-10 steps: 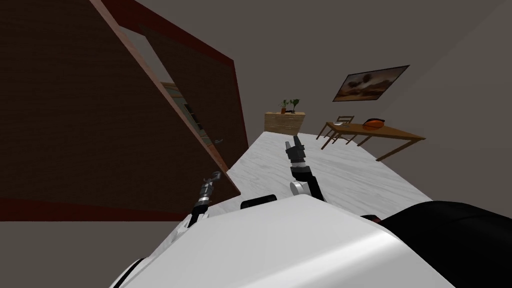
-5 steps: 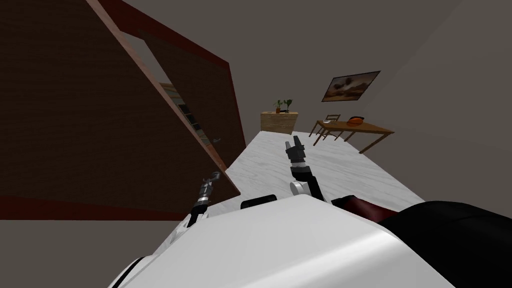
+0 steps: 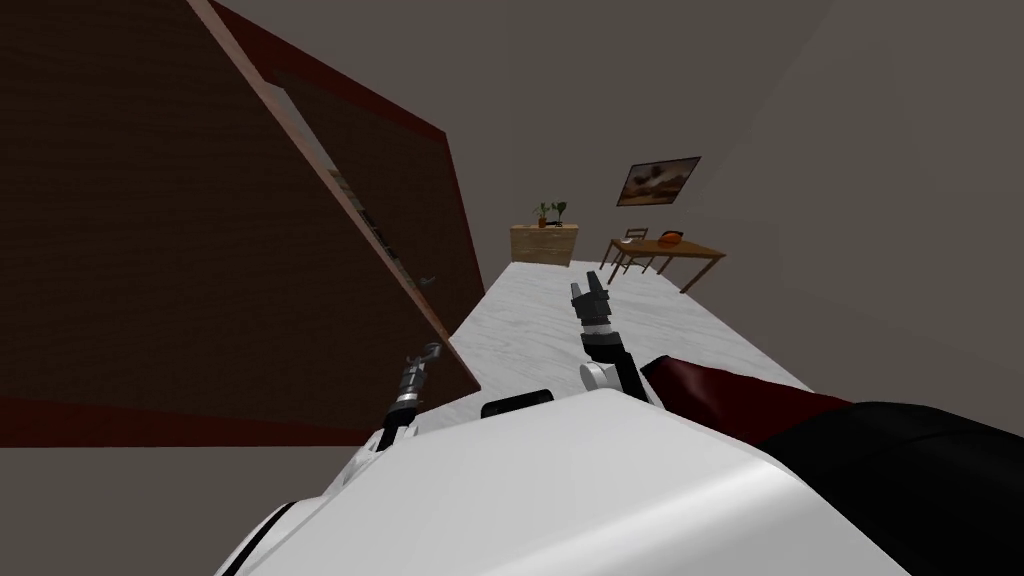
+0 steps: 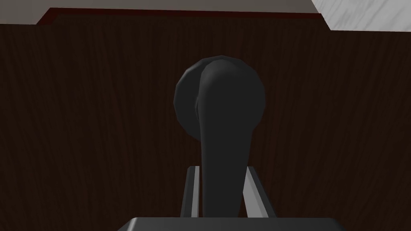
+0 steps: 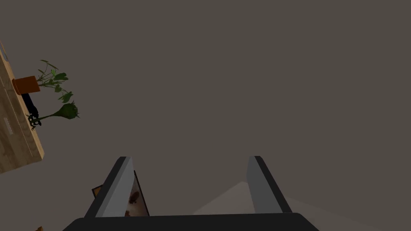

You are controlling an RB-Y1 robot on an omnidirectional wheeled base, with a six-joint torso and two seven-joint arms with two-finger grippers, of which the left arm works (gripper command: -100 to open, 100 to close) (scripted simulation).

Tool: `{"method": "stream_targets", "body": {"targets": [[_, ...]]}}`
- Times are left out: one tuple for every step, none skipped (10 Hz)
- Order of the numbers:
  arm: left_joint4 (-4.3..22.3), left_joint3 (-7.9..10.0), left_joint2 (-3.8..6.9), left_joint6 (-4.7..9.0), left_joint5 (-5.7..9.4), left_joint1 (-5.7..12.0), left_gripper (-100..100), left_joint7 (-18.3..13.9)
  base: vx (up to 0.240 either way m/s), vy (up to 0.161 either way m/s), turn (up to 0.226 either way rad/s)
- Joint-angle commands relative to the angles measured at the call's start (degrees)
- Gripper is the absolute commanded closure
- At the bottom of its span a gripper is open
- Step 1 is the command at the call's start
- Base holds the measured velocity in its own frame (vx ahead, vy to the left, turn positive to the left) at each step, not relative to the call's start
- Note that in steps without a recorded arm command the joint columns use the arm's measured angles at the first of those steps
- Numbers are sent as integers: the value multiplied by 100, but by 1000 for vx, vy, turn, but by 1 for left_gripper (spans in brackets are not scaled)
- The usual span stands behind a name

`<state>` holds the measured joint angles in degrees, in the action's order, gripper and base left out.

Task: Pull the door open

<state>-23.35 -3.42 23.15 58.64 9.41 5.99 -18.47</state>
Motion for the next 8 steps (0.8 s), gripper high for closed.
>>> {"method": "stream_targets", "body": {"targets": [[-188,-17,-37,-83,-9,-75,100,23,-44,-1,23],[-125,-23,-42,-54,-15,-34,100,14,-151,54,-181],[-113,-24,-43,-49,-16,-26,100,12,-205,68,-161],[-95,-26,-44,-41,-18,-13,100,10,-166,49,-113],[-82,-27,-45,-35,-20,-5,100,8,-164,50,-86],[43,4,-14,7,-2,63,100,12,-76,26,-16],[65,-103,53,155,-53,-28,100,-100,-140,16,-121],[68,-133,74,200,-67,-52,100,-134,-192,37,-79]]}}
